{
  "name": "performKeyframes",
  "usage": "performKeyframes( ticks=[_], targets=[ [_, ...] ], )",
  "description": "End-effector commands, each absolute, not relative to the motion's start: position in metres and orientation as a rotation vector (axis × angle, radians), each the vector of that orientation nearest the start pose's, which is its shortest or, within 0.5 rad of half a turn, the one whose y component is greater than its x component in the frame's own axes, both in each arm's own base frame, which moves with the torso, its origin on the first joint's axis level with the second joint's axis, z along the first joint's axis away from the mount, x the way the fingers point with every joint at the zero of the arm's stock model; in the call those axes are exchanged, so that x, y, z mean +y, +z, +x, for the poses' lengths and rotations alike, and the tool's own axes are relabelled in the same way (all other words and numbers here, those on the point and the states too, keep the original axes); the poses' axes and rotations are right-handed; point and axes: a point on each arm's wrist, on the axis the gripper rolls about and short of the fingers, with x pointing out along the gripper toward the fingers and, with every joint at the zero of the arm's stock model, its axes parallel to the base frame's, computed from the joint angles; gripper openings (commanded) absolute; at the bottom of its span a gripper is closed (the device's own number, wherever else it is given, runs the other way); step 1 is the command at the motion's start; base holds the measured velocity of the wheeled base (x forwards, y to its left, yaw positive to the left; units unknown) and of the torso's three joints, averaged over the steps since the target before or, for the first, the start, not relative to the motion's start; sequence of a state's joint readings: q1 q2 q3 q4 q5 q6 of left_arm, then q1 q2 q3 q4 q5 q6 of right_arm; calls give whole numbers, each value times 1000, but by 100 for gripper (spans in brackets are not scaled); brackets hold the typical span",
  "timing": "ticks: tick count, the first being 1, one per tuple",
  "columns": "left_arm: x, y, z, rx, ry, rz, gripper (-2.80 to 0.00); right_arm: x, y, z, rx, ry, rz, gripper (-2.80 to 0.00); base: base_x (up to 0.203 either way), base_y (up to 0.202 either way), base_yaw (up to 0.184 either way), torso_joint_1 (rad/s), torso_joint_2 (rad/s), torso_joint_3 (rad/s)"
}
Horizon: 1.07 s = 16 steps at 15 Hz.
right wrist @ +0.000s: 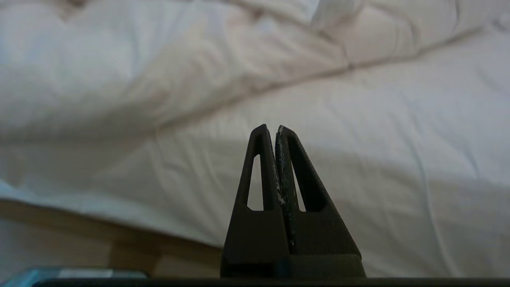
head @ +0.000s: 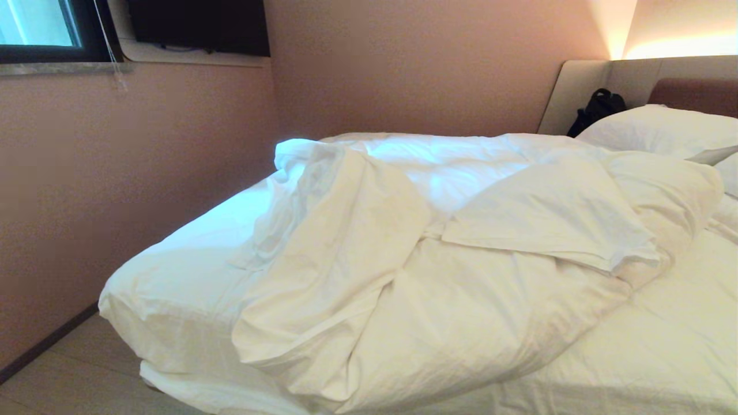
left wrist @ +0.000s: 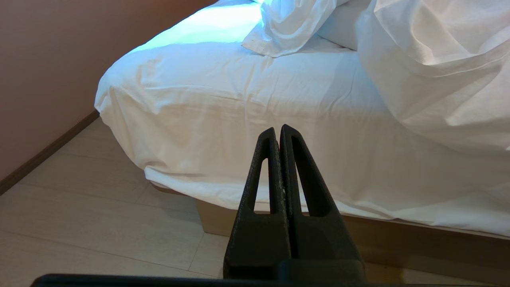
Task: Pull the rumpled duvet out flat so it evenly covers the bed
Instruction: Hold the folded corner of the quilt
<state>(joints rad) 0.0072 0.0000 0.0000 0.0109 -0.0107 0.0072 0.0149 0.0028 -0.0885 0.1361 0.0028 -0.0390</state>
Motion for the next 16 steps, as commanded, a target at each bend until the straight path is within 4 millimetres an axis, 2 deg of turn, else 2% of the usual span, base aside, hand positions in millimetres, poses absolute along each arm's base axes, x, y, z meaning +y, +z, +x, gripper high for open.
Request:
performKeyframes(
  ticks=[1, 7, 11, 16],
  targets=[
    [0, 74, -23, 11, -3, 8, -280, 0, 80, -32, 130, 21, -41, -280, 0, 0, 0, 0, 0, 0],
    [0, 74, -23, 11, -3, 8, -280, 1, 109, -33, 120, 95, -34, -280, 0, 0, 0, 0, 0, 0],
    [0, 74, -23, 11, -3, 8, -280, 2, 110, -26, 185, 113, -29, -280, 0, 0, 0, 0, 0, 0],
    [0, 74, -23, 11, -3, 8, -280, 2, 123, -13, 258, 110, 15, -280, 0, 0, 0, 0, 0, 0]
  ],
)
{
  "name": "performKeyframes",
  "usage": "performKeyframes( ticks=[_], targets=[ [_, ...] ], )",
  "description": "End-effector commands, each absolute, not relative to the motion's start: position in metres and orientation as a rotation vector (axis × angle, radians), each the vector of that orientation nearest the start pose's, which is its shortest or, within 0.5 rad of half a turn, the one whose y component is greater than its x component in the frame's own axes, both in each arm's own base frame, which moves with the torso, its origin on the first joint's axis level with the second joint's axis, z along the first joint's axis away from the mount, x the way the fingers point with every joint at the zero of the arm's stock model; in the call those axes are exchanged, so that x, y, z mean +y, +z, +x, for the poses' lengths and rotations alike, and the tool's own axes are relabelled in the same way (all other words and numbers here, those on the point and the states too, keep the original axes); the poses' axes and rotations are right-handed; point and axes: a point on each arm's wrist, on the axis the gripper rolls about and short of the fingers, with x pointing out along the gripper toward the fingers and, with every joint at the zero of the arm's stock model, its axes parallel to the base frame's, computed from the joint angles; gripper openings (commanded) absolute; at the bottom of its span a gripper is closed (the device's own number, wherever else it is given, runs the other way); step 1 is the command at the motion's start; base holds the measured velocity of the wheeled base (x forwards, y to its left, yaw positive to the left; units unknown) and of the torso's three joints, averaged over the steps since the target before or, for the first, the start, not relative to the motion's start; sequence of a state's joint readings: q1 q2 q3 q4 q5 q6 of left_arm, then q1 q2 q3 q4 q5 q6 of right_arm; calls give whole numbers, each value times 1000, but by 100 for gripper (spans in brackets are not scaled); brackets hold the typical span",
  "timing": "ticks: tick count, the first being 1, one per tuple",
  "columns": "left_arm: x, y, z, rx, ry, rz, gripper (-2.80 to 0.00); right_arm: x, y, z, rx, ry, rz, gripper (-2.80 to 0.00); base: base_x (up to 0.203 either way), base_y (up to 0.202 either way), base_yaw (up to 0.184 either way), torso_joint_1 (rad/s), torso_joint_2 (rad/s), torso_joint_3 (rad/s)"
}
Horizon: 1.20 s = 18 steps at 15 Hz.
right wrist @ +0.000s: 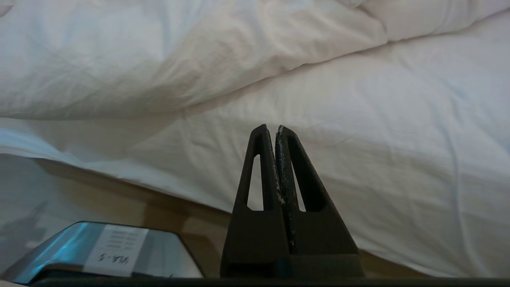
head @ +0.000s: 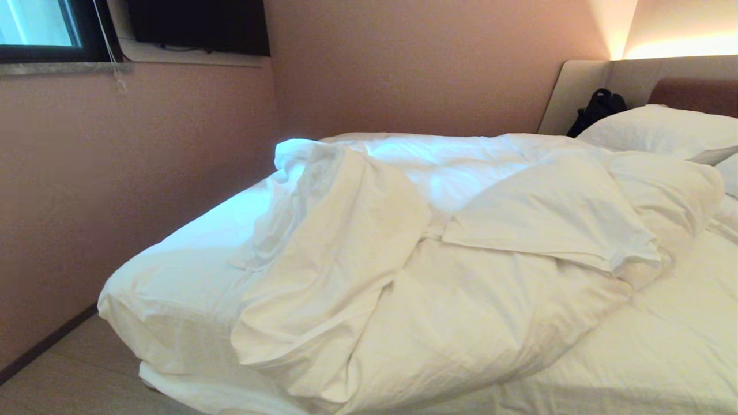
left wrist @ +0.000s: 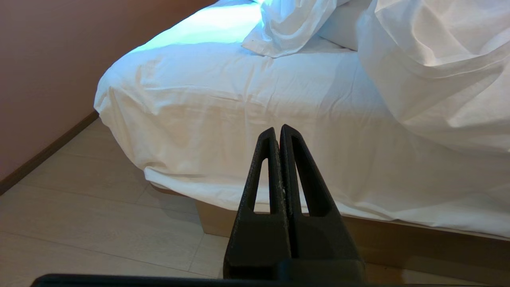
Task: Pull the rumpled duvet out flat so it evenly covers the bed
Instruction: Hold the folded corner of the quilt
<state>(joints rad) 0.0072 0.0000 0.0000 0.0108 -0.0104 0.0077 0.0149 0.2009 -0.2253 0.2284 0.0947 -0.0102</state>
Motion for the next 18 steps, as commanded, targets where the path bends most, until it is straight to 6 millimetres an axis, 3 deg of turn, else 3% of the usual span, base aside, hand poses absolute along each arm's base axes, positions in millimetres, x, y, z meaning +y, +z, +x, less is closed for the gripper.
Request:
performKeyframes(
  ticks=[1, 10, 18],
  targets=[
    [0, 74, -23, 11, -3, 8, -280, 2, 126, -6, 284, 107, 37, -280, 0, 0, 0, 0, 0, 0],
    [0, 74, -23, 11, -3, 8, -280, 4, 156, 90, 416, 64, 265, -280, 0, 0, 0, 0, 0, 0],
    [0, 74, -23, 11, -3, 8, -280, -5, 226, 188, 339, -19, 388, -280, 0, 0, 0, 0, 0, 0]
  ],
)
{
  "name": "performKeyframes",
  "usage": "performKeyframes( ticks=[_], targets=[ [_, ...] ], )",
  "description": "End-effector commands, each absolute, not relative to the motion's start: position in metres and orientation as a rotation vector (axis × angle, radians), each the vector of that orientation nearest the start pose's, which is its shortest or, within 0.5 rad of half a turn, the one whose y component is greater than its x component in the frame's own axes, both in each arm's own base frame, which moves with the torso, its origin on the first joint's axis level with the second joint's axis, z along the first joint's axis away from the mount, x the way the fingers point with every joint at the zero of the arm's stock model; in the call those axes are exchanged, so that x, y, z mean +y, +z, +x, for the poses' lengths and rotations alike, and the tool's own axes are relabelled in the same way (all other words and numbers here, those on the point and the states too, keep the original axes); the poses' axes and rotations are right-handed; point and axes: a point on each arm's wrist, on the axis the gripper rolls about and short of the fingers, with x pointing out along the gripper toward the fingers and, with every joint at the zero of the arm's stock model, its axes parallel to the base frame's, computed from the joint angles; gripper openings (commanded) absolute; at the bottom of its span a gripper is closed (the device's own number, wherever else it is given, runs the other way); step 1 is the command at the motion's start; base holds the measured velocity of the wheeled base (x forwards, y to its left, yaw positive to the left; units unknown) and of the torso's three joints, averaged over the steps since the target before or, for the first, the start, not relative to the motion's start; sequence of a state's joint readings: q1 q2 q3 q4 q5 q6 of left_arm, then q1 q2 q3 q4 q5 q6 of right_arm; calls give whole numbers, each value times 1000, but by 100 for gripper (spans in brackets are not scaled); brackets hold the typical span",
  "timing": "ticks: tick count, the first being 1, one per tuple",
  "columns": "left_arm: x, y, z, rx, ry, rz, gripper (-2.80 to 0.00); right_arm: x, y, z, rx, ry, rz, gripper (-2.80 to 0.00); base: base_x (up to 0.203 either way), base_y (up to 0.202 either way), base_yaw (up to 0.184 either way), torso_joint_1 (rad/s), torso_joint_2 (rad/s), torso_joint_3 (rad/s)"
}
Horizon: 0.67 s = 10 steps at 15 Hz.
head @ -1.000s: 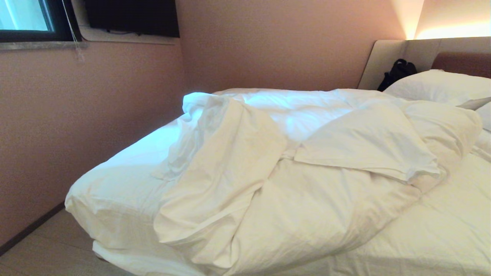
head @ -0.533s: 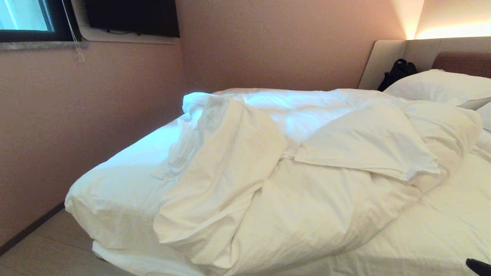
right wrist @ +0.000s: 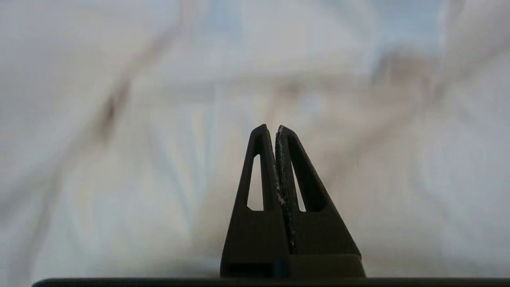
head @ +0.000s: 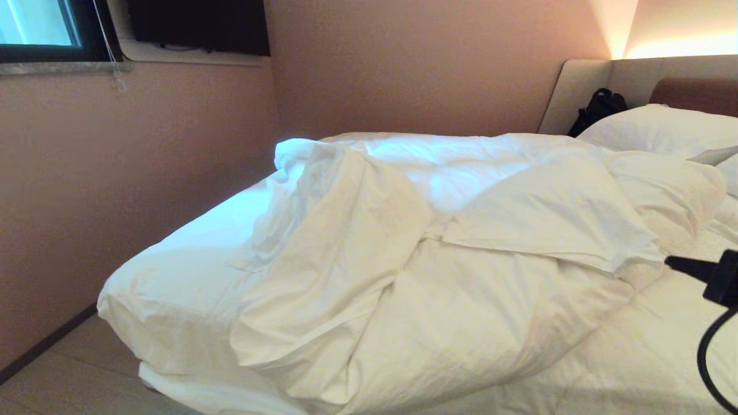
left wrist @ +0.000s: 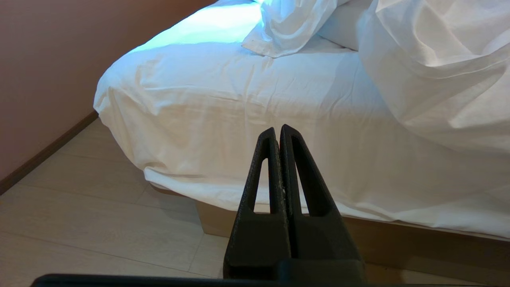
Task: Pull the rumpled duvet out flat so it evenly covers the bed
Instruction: Hold the folded corner of the quilt
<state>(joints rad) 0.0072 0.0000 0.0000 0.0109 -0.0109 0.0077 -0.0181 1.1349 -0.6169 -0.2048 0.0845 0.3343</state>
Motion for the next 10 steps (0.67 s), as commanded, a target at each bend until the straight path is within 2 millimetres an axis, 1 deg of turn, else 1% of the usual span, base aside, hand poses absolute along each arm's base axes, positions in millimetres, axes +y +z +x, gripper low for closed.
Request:
performKeyframes(
  ticks=[1, 3, 6, 7, 10],
  targets=[
    [0, 74, -23, 11, -3, 8, -280, -9, 233, 196, 332, -35, 400, -280, 0, 0, 0, 0, 0, 0],
    [0, 74, -23, 11, -3, 8, -280, -15, 245, 207, 316, -53, 410, -280, 0, 0, 0, 0, 0, 0],
    [0, 74, -23, 11, -3, 8, -280, -19, 271, 224, 298, -61, 412, -280, 0, 0, 0, 0, 0, 0],
    [0, 74, -23, 11, -3, 8, -280, -21, 276, 229, 303, -66, 414, -280, 0, 0, 0, 0, 0, 0],
    [0, 74, -23, 11, -3, 8, -280, -24, 285, 247, 332, -73, 420, -280, 0, 0, 0, 0, 0, 0]
  ],
)
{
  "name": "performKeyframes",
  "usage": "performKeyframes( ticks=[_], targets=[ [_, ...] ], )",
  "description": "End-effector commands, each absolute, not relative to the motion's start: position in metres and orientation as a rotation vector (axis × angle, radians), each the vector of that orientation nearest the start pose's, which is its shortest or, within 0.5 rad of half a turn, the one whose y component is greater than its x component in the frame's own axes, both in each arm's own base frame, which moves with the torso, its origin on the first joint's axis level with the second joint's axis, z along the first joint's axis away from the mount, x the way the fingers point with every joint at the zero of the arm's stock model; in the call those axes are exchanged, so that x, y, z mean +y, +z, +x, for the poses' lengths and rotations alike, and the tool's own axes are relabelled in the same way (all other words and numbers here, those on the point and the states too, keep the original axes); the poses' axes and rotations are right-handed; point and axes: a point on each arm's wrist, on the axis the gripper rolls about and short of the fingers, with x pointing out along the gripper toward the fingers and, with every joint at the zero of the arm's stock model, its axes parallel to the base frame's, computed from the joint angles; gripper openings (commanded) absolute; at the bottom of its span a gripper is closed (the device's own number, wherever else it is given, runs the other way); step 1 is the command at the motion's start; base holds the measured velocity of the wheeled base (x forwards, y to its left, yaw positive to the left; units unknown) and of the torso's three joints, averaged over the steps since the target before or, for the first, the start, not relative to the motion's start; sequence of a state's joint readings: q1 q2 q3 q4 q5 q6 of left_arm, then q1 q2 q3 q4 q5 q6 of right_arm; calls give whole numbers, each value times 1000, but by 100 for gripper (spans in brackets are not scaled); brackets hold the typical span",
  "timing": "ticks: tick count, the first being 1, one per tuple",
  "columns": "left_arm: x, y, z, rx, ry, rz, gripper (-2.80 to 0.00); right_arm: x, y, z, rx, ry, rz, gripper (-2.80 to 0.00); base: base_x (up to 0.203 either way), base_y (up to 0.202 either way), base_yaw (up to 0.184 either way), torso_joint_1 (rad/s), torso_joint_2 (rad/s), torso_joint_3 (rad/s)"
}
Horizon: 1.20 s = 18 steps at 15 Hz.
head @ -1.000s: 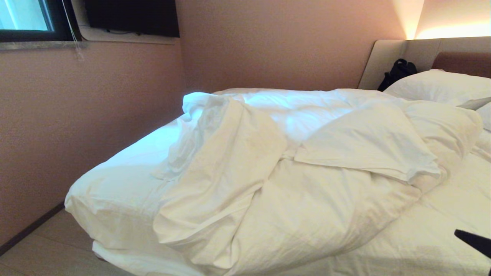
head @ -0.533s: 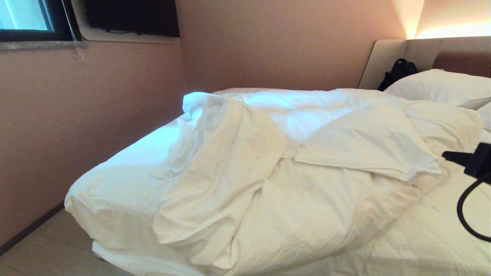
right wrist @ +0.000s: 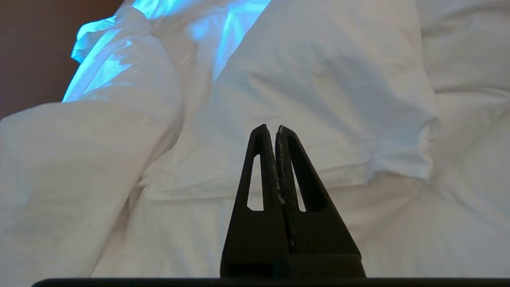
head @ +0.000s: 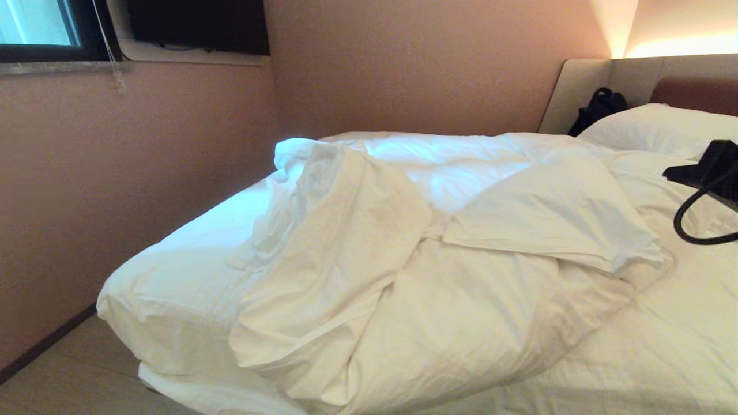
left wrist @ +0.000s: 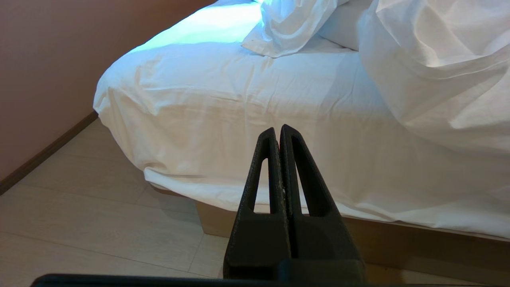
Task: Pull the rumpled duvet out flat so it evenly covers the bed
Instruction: Hold the folded corner of the quilt
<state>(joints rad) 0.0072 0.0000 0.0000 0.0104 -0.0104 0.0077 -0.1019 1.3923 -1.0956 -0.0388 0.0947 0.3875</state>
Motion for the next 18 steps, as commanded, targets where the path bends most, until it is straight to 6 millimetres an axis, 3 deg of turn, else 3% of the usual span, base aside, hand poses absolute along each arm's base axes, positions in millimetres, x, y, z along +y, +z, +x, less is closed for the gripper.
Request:
performKeyframes(
  ticks=[1, 6, 14, 18],
  targets=[
    [0, 74, -23, 11, -3, 8, -280, -24, 287, 254, 333, -71, 420, -280, 0, 0, 0, 0, 0, 0],
    [0, 74, -23, 11, -3, 8, -280, -35, 282, 283, 373, -90, 434, -280, 0, 0, 0, 0, 0, 0],
    [0, 74, -23, 11, -3, 8, -280, -86, 255, 336, 426, -144, 521, -280, 0, 0, 0, 0, 0, 0],
    [0, 74, -23, 11, -3, 8, -280, -89, 249, 340, 436, -145, 524, -280, 0, 0, 0, 0, 0, 0]
  ],
)
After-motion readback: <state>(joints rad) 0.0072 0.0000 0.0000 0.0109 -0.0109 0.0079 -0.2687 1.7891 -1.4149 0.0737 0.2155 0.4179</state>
